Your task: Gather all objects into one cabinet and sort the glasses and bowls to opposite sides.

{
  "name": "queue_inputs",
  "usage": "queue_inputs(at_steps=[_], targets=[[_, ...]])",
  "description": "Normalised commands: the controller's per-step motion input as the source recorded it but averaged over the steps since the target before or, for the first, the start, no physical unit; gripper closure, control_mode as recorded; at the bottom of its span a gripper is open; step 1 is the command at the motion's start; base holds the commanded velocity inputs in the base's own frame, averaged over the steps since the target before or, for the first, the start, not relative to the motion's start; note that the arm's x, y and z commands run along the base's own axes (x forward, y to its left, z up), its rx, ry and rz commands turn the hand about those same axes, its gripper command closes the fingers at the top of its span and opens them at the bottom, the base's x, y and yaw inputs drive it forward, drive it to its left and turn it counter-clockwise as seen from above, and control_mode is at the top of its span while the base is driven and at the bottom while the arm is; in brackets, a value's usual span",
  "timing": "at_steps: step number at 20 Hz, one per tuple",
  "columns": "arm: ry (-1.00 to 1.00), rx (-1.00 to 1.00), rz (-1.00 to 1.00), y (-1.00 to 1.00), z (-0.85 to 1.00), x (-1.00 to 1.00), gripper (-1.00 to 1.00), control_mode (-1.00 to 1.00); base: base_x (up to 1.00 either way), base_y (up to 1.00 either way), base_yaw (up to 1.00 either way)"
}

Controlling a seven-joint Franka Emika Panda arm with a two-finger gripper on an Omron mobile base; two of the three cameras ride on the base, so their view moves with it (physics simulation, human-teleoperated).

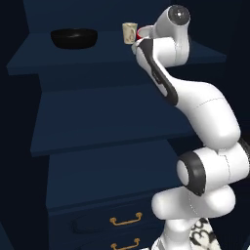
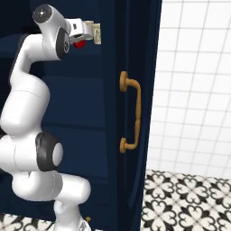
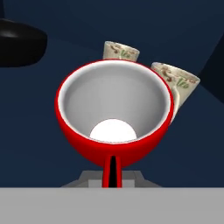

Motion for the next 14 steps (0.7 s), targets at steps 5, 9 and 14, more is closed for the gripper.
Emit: queue_inputs(at_steps=[5, 9, 14], targets=[[0.00, 0.00, 0.00, 0.00, -0.03, 0.34, -1.00, -1.00, 0.00, 0.00, 0.00], [0.00, 0.00, 0.00, 0.00, 0.00, 0.21, -1.00, -1.00, 0.00, 0.00, 0.00], [0.00, 0.00, 0.00, 0.00, 0.00, -0.05, -1.00, -1.00, 0.00, 0.00, 0.00]])
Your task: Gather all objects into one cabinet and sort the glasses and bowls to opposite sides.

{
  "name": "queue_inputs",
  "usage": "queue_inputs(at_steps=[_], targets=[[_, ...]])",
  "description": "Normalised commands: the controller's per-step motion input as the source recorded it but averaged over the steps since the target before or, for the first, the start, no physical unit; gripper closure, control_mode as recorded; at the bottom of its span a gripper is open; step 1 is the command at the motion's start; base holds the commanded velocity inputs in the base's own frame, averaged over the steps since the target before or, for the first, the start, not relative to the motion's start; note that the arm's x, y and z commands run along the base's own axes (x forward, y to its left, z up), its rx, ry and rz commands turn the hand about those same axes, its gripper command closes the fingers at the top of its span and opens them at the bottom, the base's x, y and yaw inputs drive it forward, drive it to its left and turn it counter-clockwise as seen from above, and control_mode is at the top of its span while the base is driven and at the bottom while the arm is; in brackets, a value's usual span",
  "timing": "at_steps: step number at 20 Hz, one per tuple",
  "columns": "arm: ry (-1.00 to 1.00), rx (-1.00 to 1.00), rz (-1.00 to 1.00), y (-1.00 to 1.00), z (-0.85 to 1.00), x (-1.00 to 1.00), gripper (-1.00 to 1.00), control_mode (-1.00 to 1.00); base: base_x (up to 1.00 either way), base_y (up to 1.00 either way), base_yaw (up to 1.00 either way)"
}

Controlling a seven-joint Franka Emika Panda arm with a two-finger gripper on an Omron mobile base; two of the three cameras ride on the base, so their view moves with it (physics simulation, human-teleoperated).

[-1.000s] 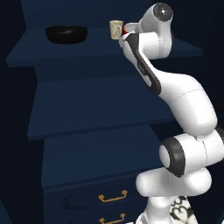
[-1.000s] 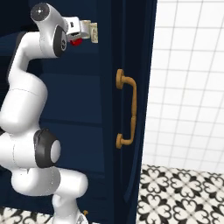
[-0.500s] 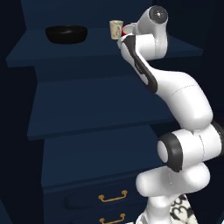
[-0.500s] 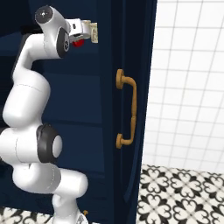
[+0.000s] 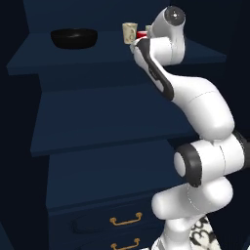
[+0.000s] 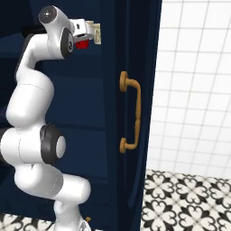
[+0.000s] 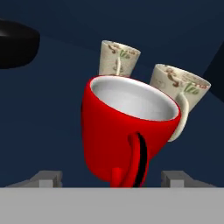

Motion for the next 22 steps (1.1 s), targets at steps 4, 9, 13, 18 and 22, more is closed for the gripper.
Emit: queue_inputs(at_steps=[4, 9, 13, 18, 22], targets=[[-0.04, 0.00, 0.00, 0.02, 0.00, -0.83, -1.00, -1.00, 0.00, 0.00, 0.00], [-0.04, 0.00, 0.00, 0.00, 0.00, -1.00, -1.00, -1.00, 0.00, 0.00, 0.00], [-0.02, -0.01, 0.00, 0.06, -0.23, -1.00, -1.00, -1.00, 0.00, 0.00, 0.00], [0.29, -0.18, 0.09, 0.39, -1.00, -1.00, -1.00, -1.00, 0.00, 0.00, 0.00], [0.33, -0.26, 0.15, 0.80, -1.00, -1.00, -1.00, -1.00, 0.00, 0.00, 0.00]])
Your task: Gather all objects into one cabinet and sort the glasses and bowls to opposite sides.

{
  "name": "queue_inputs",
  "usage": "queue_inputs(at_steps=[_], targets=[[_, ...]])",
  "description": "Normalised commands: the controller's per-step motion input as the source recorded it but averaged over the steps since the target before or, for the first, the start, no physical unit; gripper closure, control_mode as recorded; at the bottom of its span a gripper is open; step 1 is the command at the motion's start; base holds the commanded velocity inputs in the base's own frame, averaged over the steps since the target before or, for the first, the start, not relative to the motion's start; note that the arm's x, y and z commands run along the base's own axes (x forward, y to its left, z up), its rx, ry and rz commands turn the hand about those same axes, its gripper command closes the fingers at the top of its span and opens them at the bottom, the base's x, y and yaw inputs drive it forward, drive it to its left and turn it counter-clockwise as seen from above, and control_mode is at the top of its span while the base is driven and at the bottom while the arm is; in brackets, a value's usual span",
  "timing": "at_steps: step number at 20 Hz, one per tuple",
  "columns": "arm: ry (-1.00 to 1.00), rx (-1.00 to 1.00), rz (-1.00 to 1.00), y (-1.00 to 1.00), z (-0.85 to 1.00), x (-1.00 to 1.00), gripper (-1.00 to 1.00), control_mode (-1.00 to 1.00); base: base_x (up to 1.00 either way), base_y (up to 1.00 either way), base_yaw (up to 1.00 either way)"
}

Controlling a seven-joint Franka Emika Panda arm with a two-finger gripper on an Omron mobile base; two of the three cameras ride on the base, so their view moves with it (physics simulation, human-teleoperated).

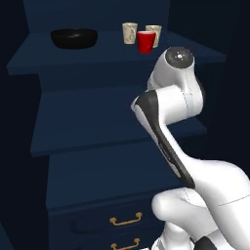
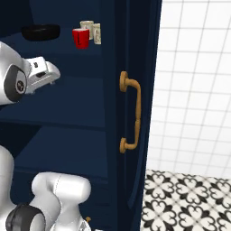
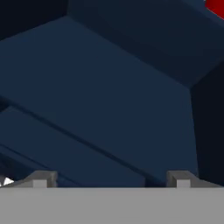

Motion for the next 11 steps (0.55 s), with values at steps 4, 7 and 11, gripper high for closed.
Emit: queue_inputs(at_steps=[4, 7, 11], targets=[[0.25, -0.17, 0.13, 0.91, -0.91, -0.71, -1.00, -1.00, 0.00, 0.00, 0.00], [0.22, -0.14, 0.07, 0.66, -0.70, -0.19, -1.00, -1.00, 0.00, 0.00, 0.00], [0.04, 0.02, 0.01, 0.03, -0.06, 0.00, -1.00, -1.00, 0.00, 0.00, 0.00]])
